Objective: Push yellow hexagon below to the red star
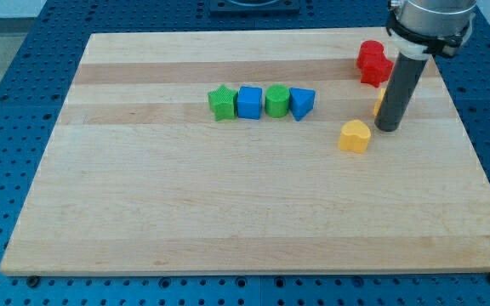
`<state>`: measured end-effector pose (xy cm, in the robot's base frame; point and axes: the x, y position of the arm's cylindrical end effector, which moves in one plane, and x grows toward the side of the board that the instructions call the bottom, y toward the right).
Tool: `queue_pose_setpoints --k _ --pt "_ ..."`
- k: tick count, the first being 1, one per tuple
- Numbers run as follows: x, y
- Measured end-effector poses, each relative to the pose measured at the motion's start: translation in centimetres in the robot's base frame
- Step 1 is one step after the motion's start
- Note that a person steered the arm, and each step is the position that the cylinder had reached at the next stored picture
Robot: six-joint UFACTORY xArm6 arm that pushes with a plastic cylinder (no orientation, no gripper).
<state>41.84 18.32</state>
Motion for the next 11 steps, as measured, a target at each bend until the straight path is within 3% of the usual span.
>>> queue_pose_setpoints --k 3,6,11 --pt "-2.6 -0.1" --pt "-1.2 1.3" --pt "-3.4 1.3"
